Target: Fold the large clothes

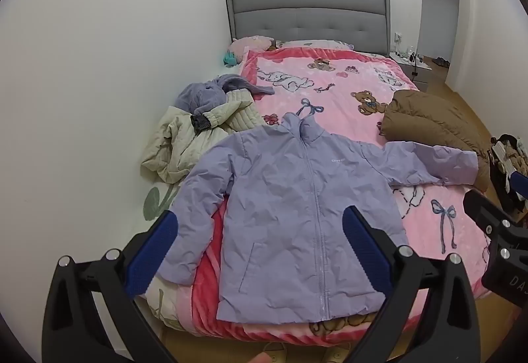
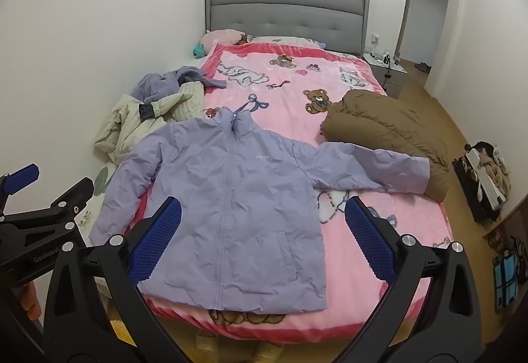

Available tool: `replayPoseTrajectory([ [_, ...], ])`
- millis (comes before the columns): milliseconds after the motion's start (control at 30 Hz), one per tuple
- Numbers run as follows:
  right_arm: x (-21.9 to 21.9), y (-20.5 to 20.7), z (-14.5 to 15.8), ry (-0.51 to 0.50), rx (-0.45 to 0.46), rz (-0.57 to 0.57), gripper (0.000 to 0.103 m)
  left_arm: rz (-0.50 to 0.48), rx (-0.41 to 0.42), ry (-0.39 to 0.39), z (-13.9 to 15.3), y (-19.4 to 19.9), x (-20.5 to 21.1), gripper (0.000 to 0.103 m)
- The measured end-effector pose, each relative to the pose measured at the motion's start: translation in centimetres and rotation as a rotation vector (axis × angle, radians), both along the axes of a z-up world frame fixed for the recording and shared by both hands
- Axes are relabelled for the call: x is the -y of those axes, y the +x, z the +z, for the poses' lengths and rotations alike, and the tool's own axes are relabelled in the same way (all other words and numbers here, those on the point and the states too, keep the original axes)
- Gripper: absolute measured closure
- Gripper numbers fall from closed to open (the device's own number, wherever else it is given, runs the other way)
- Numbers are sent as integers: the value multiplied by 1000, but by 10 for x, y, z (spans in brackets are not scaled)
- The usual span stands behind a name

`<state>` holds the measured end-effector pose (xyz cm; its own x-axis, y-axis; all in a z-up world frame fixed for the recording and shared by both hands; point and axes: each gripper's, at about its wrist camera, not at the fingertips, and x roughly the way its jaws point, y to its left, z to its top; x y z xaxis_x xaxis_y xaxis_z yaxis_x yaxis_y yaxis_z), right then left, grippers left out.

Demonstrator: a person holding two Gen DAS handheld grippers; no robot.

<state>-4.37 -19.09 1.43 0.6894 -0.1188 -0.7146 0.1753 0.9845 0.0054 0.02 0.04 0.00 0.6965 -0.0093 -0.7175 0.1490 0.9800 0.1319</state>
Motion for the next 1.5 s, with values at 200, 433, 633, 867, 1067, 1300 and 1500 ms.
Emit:
replayPoseTrajectory([
  [200, 0, 0, -1, 0, -1, 0, 8, -5, 0, 1, 0, 0, 2, 5],
  [433, 0, 1, -1, 0, -1, 0, 8, -1, -5, -8, 0, 0, 0, 5],
  [633, -1, 1, -1, -3, -1, 1, 8, -2, -5, -11, 0, 0, 0, 5],
  [867, -2, 2, -1, -3, -2, 1, 8, -1, -4, -10, 0, 0, 0, 5],
  [1067, -2, 2, -2, -5, -2, 0, 8, -1, -4, -12, 0, 0, 0, 5],
  [1300, -3, 2, -2, -6, -4, 1, 8, -1, -6, -13, 0, 0, 0, 5],
  [1500, -3, 2, -1, -8, -4, 1, 8, -1, -5, -14, 0, 0, 0, 5],
])
